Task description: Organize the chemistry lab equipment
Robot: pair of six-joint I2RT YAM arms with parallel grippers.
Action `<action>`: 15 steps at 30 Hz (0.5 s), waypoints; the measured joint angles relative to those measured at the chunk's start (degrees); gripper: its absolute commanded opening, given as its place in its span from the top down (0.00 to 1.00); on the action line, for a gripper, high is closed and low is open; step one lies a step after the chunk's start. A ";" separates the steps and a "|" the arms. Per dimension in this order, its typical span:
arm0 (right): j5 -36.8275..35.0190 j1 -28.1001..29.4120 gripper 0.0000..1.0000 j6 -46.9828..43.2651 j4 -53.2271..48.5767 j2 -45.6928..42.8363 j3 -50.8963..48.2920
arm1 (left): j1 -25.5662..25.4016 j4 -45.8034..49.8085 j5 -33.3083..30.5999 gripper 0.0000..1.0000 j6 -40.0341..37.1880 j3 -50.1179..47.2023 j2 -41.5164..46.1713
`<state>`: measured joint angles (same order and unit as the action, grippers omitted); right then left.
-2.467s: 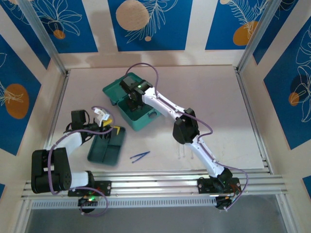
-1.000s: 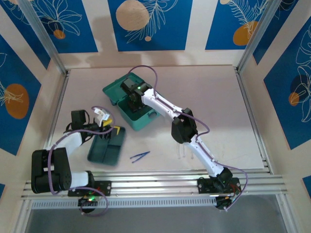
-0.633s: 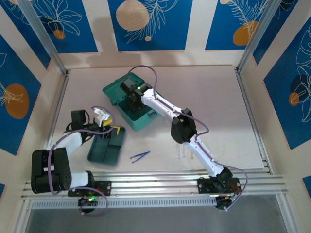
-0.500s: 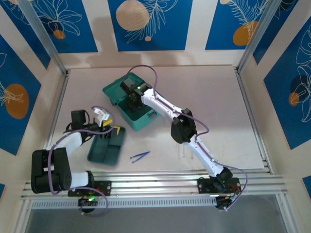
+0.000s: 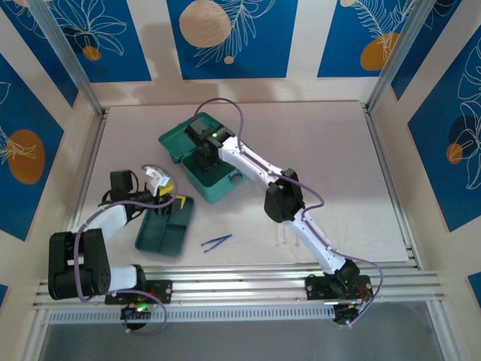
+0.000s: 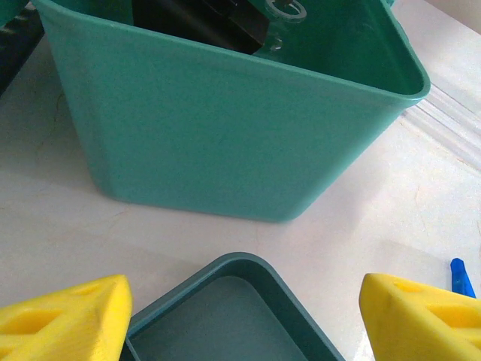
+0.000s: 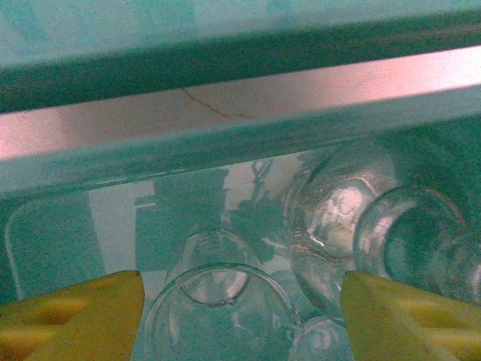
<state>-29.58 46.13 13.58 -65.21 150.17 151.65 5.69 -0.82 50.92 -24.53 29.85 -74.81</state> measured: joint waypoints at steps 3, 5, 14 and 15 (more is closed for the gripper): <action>-1.20 0.28 0.30 0.00 0.00 -1.60 -0.79 | 0.00 0.00 0.00 0.21 -0.02 0.00 0.00; -2.12 0.61 0.29 0.00 0.04 -3.28 -1.62 | 0.00 0.00 0.00 0.21 0.00 0.00 0.00; -6.86 3.91 0.29 0.00 1.92 -13.84 -8.00 | 0.00 0.00 -0.02 0.20 0.00 0.00 0.00; -7.43 4.31 0.29 -0.02 2.21 -15.10 -9.22 | 0.00 0.00 -0.02 0.20 0.00 0.00 0.00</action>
<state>-37.01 50.43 13.56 -63.00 135.06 142.43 5.69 -0.82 50.89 -24.53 29.85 -74.81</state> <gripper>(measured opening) 0.706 0.794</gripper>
